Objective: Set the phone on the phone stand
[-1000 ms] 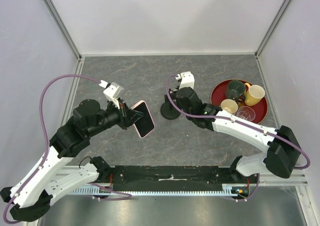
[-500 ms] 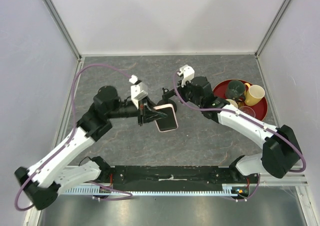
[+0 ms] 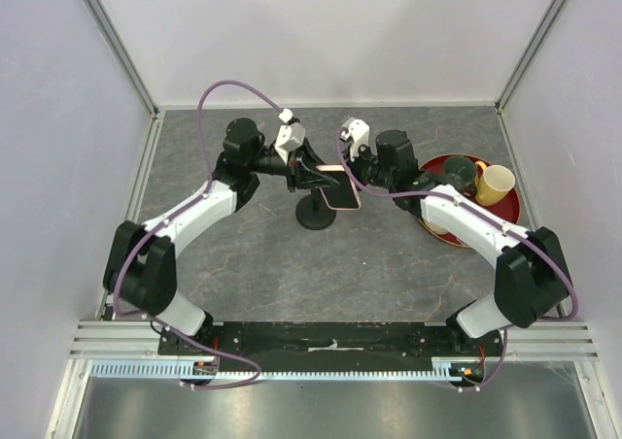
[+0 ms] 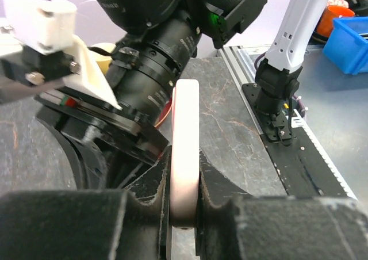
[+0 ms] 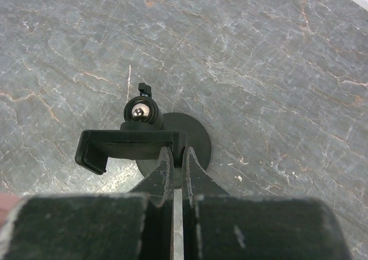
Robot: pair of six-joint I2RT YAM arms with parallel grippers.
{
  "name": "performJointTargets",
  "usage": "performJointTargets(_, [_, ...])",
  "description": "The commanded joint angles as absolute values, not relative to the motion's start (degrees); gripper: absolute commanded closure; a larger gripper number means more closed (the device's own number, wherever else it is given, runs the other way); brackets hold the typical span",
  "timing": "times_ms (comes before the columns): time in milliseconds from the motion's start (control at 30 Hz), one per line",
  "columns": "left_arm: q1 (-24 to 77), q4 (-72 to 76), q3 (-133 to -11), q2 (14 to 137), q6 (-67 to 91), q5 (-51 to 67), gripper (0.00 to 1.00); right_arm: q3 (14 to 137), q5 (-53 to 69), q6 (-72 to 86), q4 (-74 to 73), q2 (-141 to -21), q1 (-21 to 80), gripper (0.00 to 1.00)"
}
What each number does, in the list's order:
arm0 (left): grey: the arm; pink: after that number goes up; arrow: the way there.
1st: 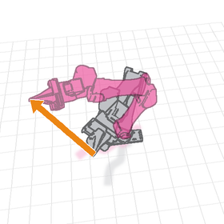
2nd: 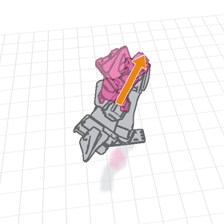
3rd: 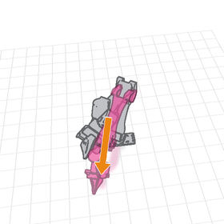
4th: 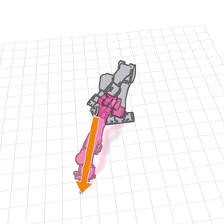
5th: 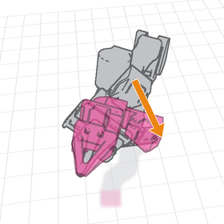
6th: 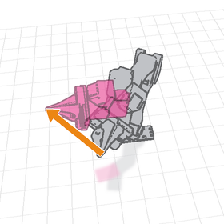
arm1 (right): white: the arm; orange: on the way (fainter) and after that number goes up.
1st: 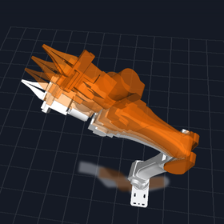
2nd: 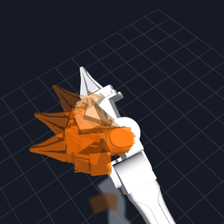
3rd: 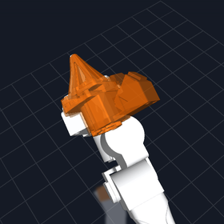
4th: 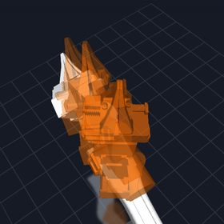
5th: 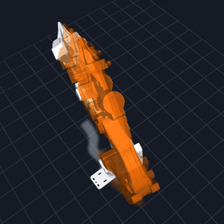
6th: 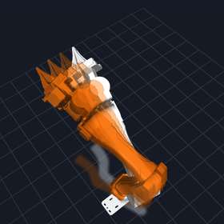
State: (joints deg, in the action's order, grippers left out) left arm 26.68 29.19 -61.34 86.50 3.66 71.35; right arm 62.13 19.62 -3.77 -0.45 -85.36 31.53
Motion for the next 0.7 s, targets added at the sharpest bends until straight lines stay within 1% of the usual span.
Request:
performJointTargets(0, [24.6, 45.5, -67.5, 91.6, 8.4, 78.6, 0.98, 63.3, 27.0, -3.7, -5.3, -88.3, 31.9, 1.00])
performJointTargets(67, [23.2, 49.9, -66.9, 93.7, 10.4, 78.1, 0.98, 63.3, 27.2, -3.3, -5.0, -88.5, 31.9, 1.00])
performJointTargets(200, [22.1, 49.0, -67.8, 96.4, 9.3, 78.3, 0.98, 62.9, 27.6, -3.0, -4.0, -88.4, 32.0, 1.00])
performJointTargets(433, [21.3, 38.0, -71.4, 99.6, -2.2, 76.8, 0.98, 62.4, 28.1, -2.9, -3.5, -88.6, 31.9, 1.00])
performJointTargets(500, [21.0, 30.5, -73.4, 100.1, -6.2, 76.3, 0.98, 62.4, 28.2, -2.9, -3.3, -88.5, 31.9, 1.00])
performJointTargets(667, [20.3, 29.5, -73.9, 100.8, -8.6, 75.5, 0.98, 62.5, 28.7, -2.7, -3.0, -88.8, 31.9, 1.00])
